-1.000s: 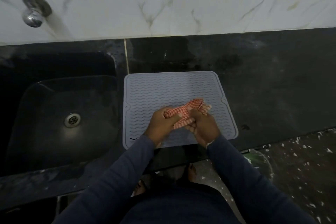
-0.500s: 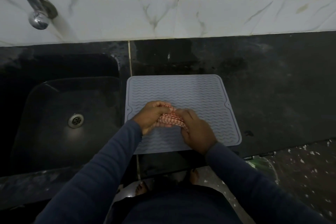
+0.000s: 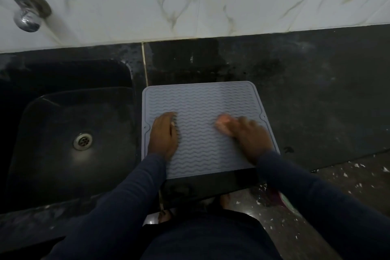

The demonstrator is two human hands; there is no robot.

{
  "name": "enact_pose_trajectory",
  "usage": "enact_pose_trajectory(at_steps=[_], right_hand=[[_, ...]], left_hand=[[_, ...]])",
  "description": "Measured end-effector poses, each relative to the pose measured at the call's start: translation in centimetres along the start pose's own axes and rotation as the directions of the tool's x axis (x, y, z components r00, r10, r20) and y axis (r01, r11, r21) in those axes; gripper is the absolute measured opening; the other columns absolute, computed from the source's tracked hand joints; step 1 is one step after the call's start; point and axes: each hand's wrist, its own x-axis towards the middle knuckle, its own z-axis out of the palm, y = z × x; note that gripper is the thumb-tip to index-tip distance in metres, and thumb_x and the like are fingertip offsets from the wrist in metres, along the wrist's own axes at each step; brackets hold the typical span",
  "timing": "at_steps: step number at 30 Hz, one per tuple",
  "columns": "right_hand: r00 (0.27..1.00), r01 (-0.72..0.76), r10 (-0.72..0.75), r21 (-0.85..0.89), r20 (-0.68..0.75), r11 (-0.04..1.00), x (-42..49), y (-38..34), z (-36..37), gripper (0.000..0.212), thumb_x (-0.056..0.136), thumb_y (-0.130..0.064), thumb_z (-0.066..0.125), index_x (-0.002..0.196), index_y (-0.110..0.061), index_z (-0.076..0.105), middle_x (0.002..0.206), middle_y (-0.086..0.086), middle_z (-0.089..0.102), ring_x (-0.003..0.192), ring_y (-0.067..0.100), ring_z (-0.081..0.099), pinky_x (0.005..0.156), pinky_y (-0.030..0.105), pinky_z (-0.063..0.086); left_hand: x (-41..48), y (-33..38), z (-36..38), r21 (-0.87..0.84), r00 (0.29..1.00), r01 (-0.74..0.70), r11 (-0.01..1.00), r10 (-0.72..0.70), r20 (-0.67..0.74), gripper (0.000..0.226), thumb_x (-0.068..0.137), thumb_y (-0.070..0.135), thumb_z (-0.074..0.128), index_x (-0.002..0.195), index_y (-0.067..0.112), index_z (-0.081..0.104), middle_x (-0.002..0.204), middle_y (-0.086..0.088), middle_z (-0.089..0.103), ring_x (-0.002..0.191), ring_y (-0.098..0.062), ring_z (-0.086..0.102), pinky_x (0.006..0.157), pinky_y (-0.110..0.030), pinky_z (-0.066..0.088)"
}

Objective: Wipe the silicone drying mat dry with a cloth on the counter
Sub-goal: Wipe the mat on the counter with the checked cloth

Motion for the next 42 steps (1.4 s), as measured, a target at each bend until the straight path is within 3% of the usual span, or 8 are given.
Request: enact_pose_trajectory(at_steps=[4,13,17,21,25,32,38,42], right_hand=[[0.916,-0.383,0.380,-0.005,0.126,0.924,-0.6,6.9,-0.3,0.047,0.097,-0.028,0.043,0.142,-0.034,0.037,0.125,0.014,0.046,0.108,0.039,0.054,0.088,0.049,0.049],[0.827,-0.563,0.538,0.237,0.166,0.792,2.7,3.6,-1.7,0.031,0.098,-0.025,0.042,0.128,-0.017,0.043,0.127,0.020,0.044,0.110,0.045,0.054,0.091,0.048,0.044],[0.966,-0.241,0.258,0.351,-0.001,0.905,2.3,-4.2,-2.6,0.034,0.100,-0.049,0.037,0.124,-0.028,0.049,0.127,0.006,0.045,0.104,0.029,0.056,0.081,0.037,0.042],[0.999,0.035,-0.041,0.201,0.026,0.979,2.4,-12.2,-1.6,0.039,0.103,-0.026,0.035,0.140,-0.019,0.042,0.148,0.007,0.036,0.125,0.031,0.044,0.097,0.044,0.042],[0.994,0.089,-0.097,0.137,0.052,0.987,0.2,-4.0,-0.7,0.050,0.101,-0.034,0.037,0.151,-0.030,0.028,0.158,-0.004,0.023,0.128,0.030,0.041,0.101,0.044,0.037],[0.797,-0.600,0.575,0.139,0.184,0.788,1.2,6.4,-2.2,0.052,0.095,-0.059,0.038,0.124,-0.022,0.061,0.129,0.011,0.060,0.115,0.034,0.058,0.095,0.046,0.046],[0.994,-0.101,0.105,0.303,0.004,0.948,2.6,-10.8,-2.0,0.037,0.101,-0.032,0.040,0.137,-0.027,0.045,0.139,0.003,0.045,0.118,0.026,0.051,0.095,0.043,0.043],[0.999,-0.030,0.033,0.189,-0.015,0.982,0.3,-7.3,-1.1,0.048,0.100,-0.034,0.044,0.147,-0.026,0.034,0.150,0.005,0.032,0.130,0.028,0.039,0.102,0.045,0.037]], left_hand=[[0.1,0.1,0.6,0.254,0.996,-0.083,0.964,0.069,0.065,0.051,0.089,0.021,0.033,0.132,0.003,0.052,0.133,-0.016,0.054,0.126,-0.031,0.046,0.114,-0.042,0.021],[0.4,0.3,0.6,0.347,0.994,-0.091,0.934,0.064,0.090,0.050,0.092,0.021,0.034,0.138,0.004,0.046,0.145,-0.015,0.044,0.139,-0.028,0.033,0.119,-0.040,0.011],[0.4,0.5,0.6,0.342,0.996,-0.077,0.937,0.054,0.075,0.046,0.094,0.017,0.040,0.138,0.005,0.046,0.145,-0.015,0.044,0.140,-0.027,0.032,0.120,-0.039,0.010],[0.5,0.3,0.4,0.351,0.994,-0.089,0.932,0.061,0.090,0.047,0.093,0.016,0.040,0.137,0.002,0.047,0.145,-0.017,0.044,0.139,-0.030,0.034,0.119,-0.041,0.012],[0.3,0.1,0.5,0.334,0.995,-0.087,0.939,0.067,0.070,0.049,0.090,0.021,0.037,0.134,0.002,0.051,0.142,-0.017,0.047,0.136,-0.030,0.037,0.119,-0.043,0.018],[0.4,0.0,0.8,0.353,0.994,-0.097,0.931,0.076,0.073,0.046,0.091,0.018,0.041,0.134,0.002,0.049,0.142,-0.017,0.047,0.136,-0.030,0.037,0.119,-0.044,0.018],[0.5,0.2,0.5,0.367,0.992,-0.097,0.925,0.061,0.108,0.054,0.090,0.025,0.034,0.137,0.002,0.046,0.146,-0.017,0.042,0.139,-0.030,0.032,0.120,-0.043,0.015],[0.4,0.1,0.5,0.343,0.994,-0.098,0.934,0.075,0.080,0.052,0.089,0.022,0.035,0.134,0.001,0.050,0.143,-0.018,0.046,0.136,-0.032,0.037,0.118,-0.043,0.017]])
